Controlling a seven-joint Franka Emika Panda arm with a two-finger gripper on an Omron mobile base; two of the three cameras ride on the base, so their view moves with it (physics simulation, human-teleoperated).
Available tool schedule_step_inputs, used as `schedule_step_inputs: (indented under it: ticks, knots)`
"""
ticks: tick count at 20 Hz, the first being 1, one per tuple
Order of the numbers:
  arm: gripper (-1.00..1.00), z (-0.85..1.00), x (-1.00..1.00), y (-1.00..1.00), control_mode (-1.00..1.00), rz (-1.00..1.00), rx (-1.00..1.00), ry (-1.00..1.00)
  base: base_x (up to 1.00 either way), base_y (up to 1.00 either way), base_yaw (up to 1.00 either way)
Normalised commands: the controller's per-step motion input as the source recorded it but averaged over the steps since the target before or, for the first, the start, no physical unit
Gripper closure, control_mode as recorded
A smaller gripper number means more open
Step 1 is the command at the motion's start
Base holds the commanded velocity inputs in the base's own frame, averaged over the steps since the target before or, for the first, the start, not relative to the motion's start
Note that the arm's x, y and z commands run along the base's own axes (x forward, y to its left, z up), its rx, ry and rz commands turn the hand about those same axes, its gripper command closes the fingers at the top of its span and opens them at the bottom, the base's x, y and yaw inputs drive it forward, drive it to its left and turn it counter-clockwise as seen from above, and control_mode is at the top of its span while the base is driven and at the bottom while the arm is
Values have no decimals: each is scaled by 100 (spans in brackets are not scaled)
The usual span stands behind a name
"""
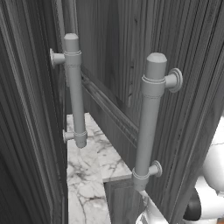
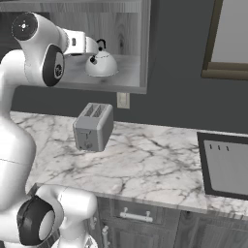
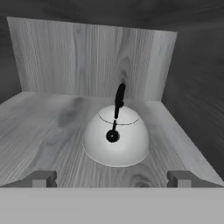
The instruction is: Open the cabinet, pick the kettle from the cabinet, and place it in the sink.
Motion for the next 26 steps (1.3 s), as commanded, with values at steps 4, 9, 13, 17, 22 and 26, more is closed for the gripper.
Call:
schedule_step_inputs:
  ticks: [4, 9, 13, 17, 22, 26]
  knots:
    - [-100, -15, 31, 3, -100, 0, 0, 0, 0, 0, 0]
    - [-100, -13, 31, 1, -100, 0, 0, 0, 0, 0, 0]
    - [-100, 0, 39, 0, -100, 0, 0, 0, 0, 0, 0]
    - [-100, 0, 35, 0, -100, 0, 0, 0, 0, 0, 0]
    - [-100, 1, 36, -1, -100, 0, 0, 0, 0, 0, 0]
    - [-100, 0, 29, 0, -100, 0, 0, 0, 0, 0, 0]
